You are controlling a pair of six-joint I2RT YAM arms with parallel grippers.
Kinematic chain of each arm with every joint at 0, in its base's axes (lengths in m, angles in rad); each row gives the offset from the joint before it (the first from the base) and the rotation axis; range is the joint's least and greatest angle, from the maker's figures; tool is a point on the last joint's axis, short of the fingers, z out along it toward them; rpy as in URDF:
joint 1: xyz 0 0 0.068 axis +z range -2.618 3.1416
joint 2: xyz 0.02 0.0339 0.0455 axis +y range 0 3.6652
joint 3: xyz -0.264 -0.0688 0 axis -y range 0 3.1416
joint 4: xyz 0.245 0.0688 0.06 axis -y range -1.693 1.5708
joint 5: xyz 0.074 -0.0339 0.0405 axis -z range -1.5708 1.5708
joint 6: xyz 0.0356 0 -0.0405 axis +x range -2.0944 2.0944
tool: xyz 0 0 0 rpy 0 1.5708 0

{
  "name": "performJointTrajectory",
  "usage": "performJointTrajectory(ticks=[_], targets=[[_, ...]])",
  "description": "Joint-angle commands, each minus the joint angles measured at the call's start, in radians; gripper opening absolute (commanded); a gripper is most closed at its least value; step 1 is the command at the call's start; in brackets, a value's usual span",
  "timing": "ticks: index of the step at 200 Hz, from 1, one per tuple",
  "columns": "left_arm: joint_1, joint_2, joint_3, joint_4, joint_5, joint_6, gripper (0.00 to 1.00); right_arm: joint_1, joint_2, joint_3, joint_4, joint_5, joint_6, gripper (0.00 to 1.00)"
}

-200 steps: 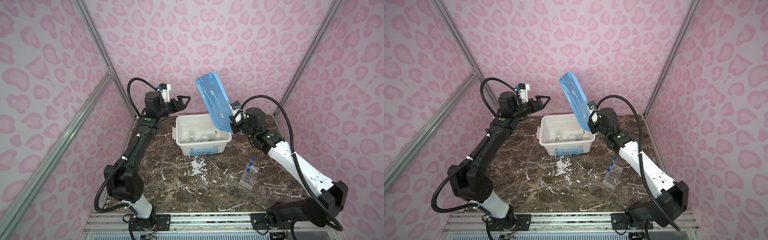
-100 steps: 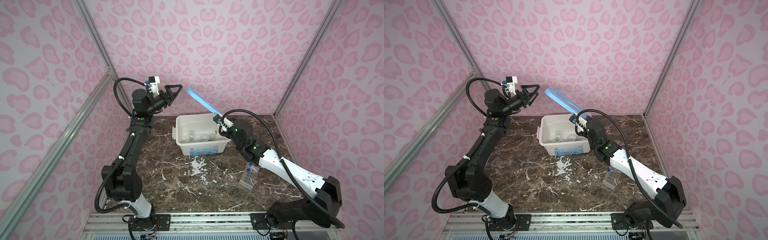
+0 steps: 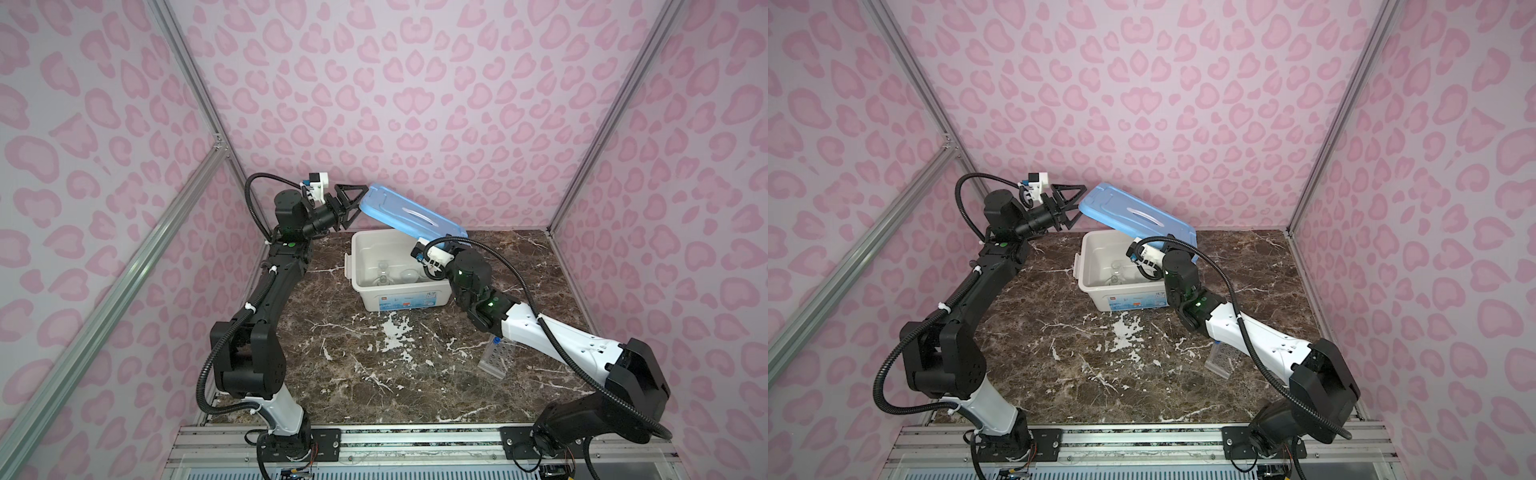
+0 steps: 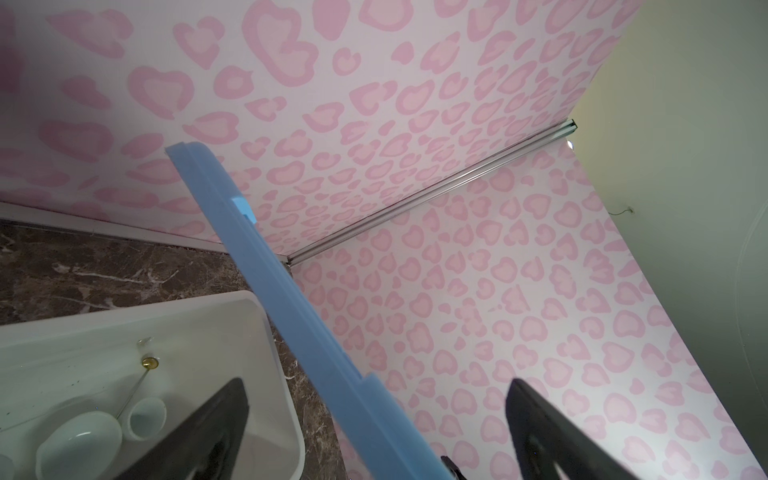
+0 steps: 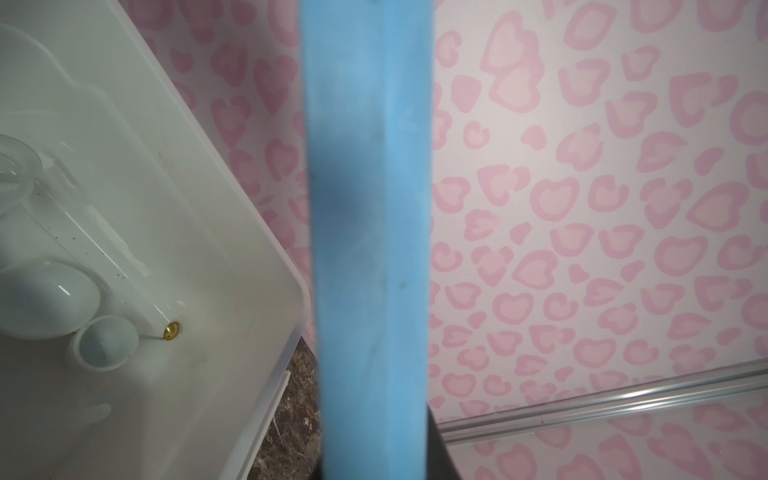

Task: Organize the chemistry lab equipment

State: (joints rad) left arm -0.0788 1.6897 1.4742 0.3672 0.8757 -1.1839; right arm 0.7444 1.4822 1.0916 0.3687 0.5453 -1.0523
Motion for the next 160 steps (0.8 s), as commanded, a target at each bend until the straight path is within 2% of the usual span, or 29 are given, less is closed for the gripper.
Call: performJointTrajectory(ticks=[1,30,111,147,160], targets=[[0.001,-0.016,-0.041,0.018,0.035,-0.002,0.94,0.006,0.012,-0.013,0.126,0.029,-0.044,0.05],[0.001,-0.029,-0.093,0.009,0.033,0.015,0.88,0.020,0.025,-0.037,0.161,0.029,-0.071,0.05],[0.001,-0.048,-0.201,-0.008,0.052,0.042,0.57,0.042,0.036,-0.127,0.168,0.010,-0.094,0.11],[0.001,-0.065,-0.264,-0.019,0.052,0.059,0.45,0.054,0.036,-0.164,0.167,0.013,-0.097,0.24],[0.001,-0.073,-0.285,-0.020,0.052,0.062,0.41,0.057,0.032,-0.176,0.154,0.016,-0.092,0.34]])
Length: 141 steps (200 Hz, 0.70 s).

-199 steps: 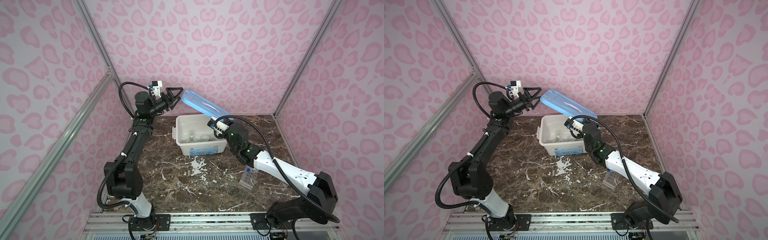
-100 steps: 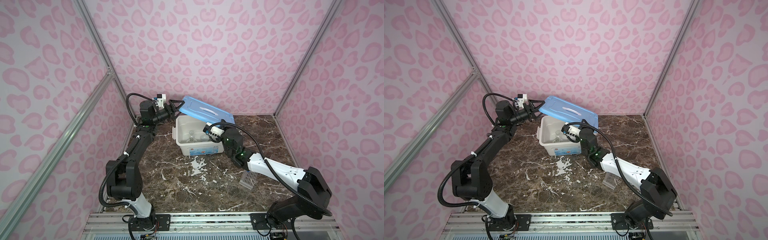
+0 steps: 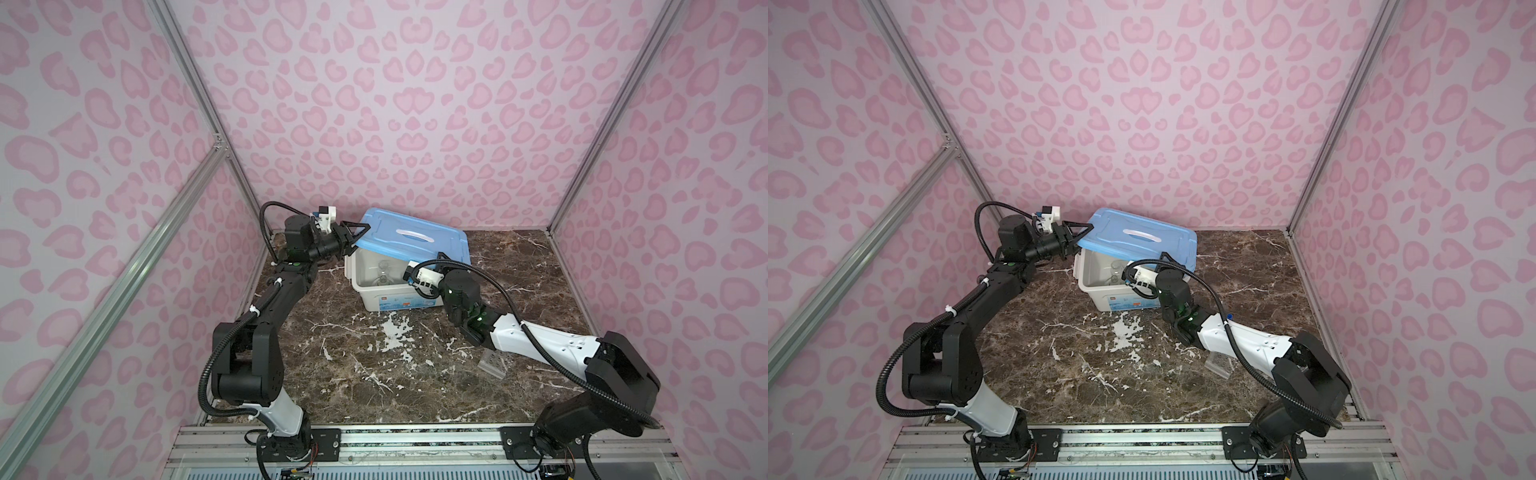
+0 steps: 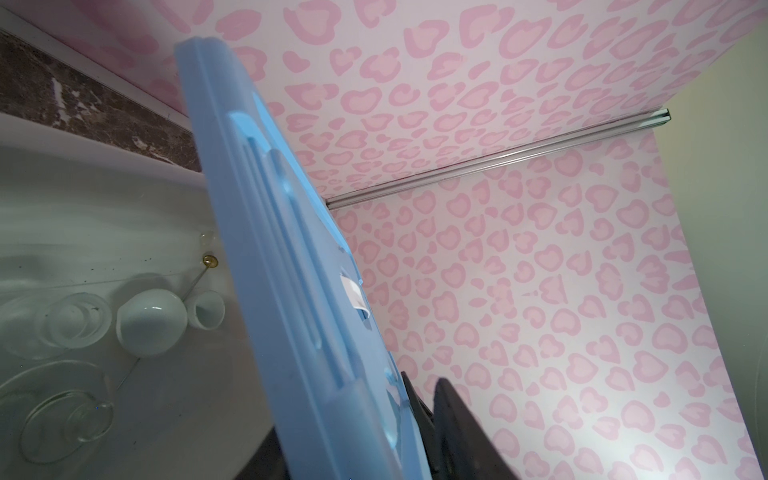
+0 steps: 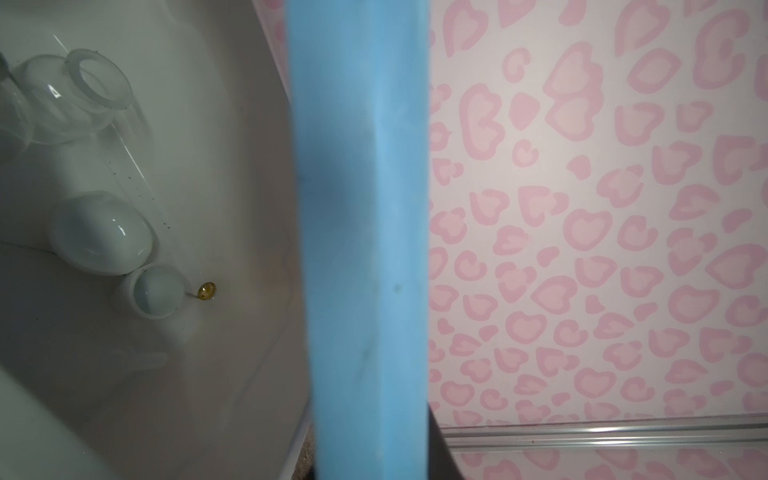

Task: Organize the chemistry lab equipment
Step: 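Lower the blue lid onto the bin with the right gripper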

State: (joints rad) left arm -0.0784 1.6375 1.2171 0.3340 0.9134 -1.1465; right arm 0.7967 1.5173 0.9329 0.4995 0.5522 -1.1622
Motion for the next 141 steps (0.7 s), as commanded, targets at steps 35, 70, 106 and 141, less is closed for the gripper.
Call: performJointTrajectory(ticks=[35,70,106,141], targets=[[0.002,-0.048,-0.074,0.010,0.007,0.032,0.30,0.011,-0.021,-0.025,-0.055,0.007,0.066,0.44],[0.011,-0.070,-0.106,-0.001,0.006,0.032,0.22,0.016,-0.035,-0.022,-0.147,0.000,0.111,0.54],[0.021,-0.102,-0.142,-0.028,-0.006,0.037,0.20,0.015,-0.042,-0.013,-0.243,-0.014,0.170,0.63],[0.033,-0.143,-0.188,-0.033,-0.045,0.021,0.19,0.014,-0.037,0.007,-0.315,-0.009,0.226,0.69]])
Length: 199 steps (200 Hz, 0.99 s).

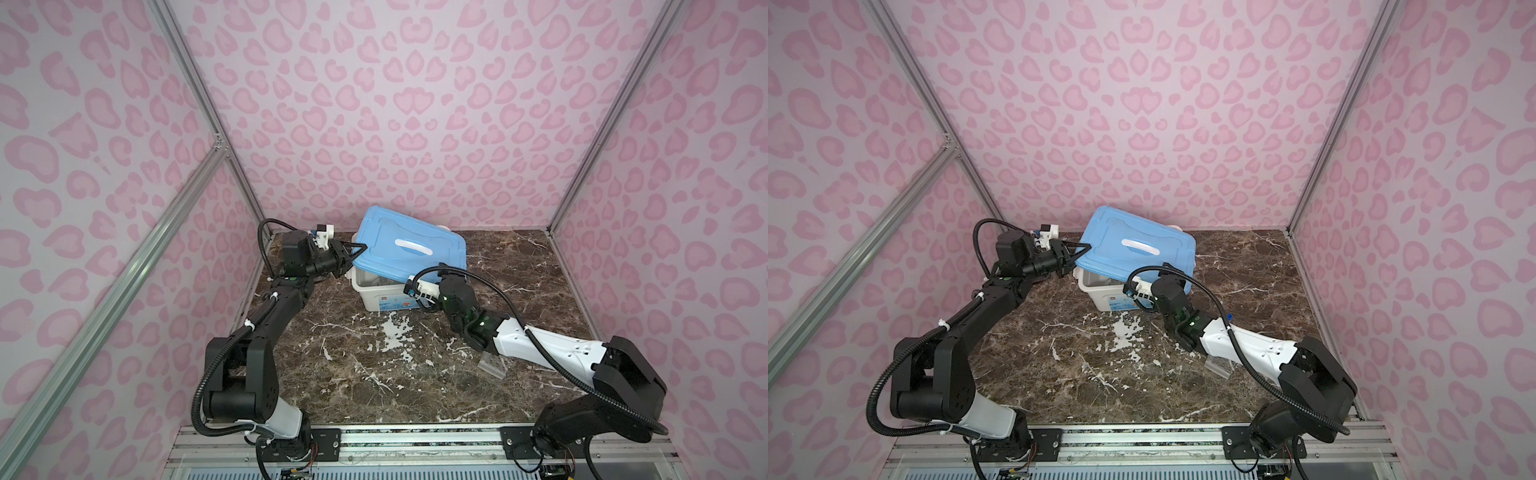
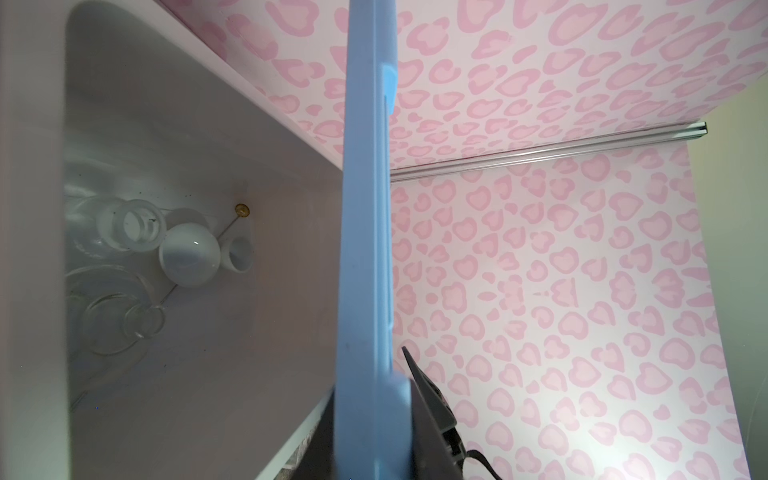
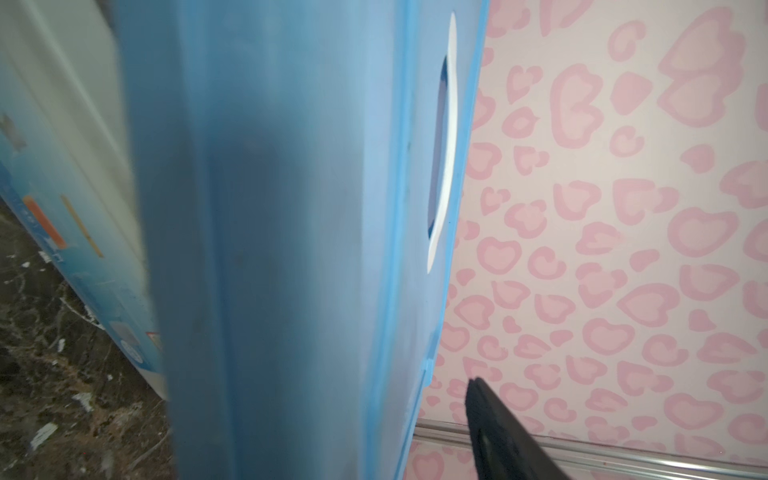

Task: Organize the chemistry lab equipment

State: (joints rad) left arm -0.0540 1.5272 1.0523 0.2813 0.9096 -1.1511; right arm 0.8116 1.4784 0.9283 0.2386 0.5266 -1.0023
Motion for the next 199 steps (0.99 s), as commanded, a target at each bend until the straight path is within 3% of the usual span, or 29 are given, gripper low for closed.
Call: performJointTrajectory(ticks=[1,54,116,199], targets=[[0.009,-0.033,-0.025,0.019,-0.043,0.024,0.19,0.000,0.002,0.012,-0.056,0.016,0.068,0.69],[0.011,-0.095,-0.079,0.044,-0.133,-0.010,0.16,-0.020,-0.032,0.030,-0.190,-0.056,0.214,0.78],[-0.010,-0.115,-0.099,0.084,-0.177,-0.036,0.15,-0.089,-0.096,0.040,-0.340,-0.190,0.379,0.79],[-0.053,-0.092,-0.084,0.116,-0.225,-0.053,0.14,-0.258,-0.269,-0.002,-0.417,-0.597,0.589,0.76]])
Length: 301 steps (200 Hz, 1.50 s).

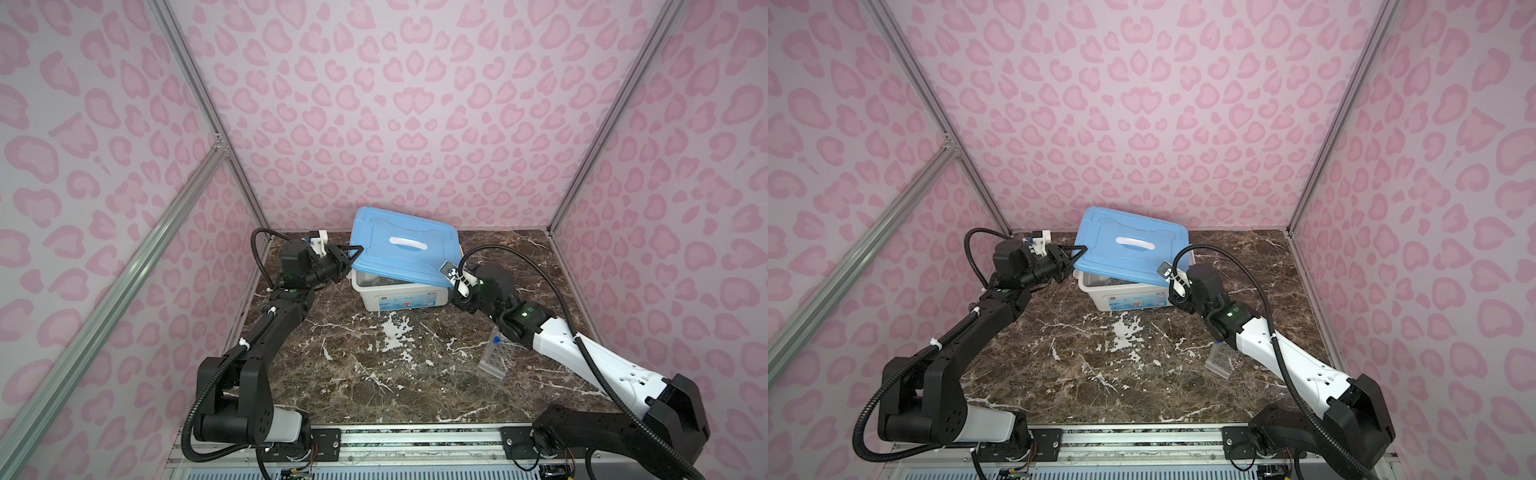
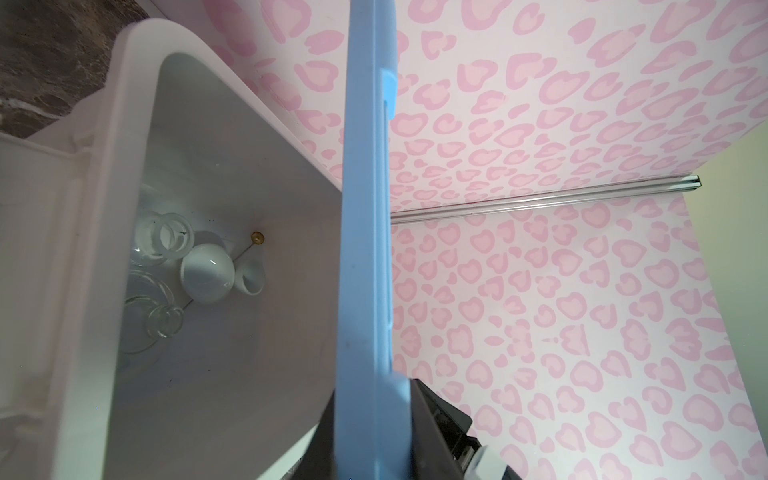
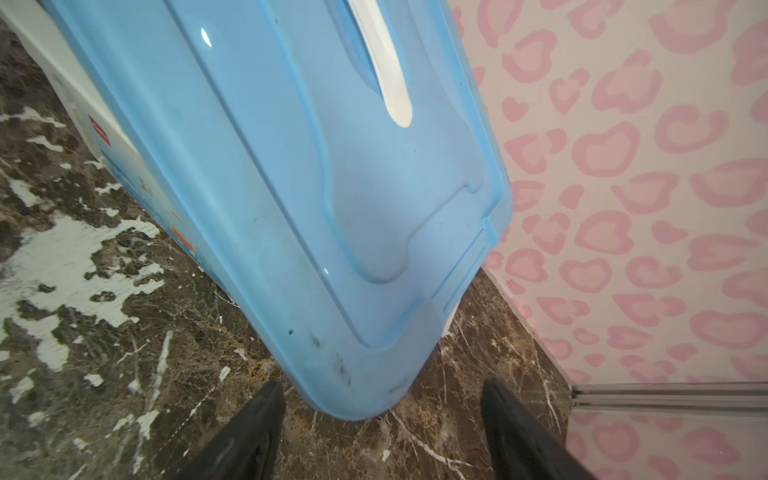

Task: Organize the chemistry lab equipment

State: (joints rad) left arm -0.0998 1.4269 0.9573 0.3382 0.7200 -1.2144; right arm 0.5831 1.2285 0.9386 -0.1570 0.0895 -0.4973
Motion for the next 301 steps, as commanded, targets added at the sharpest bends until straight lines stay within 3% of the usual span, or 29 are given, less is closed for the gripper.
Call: performJointTrajectory(ticks=[1,65,118,192,301], targets=[[-0.007,0.009,0.011,0.059,-0.036,0.009,0.15,-0.033,-0.020,-0.012,-0.020,-0.163,0.087,0.76],[-0.024,-0.016,-0.010,0.065,-0.093,0.007,0.14,-0.230,-0.033,-0.009,0.113,-0.411,0.382,0.78],[-0.031,-0.034,-0.027,0.083,-0.134,-0.005,0.14,-0.354,0.107,0.093,0.111,-0.546,0.616,0.77],[-0.038,-0.075,-0.075,0.105,-0.198,-0.010,0.14,-0.389,0.348,0.277,-0.028,-0.725,0.702,0.66],[-0.046,-0.121,-0.129,0.095,-0.235,0.016,0.14,-0.388,0.446,0.324,-0.047,-0.801,0.779,0.53]])
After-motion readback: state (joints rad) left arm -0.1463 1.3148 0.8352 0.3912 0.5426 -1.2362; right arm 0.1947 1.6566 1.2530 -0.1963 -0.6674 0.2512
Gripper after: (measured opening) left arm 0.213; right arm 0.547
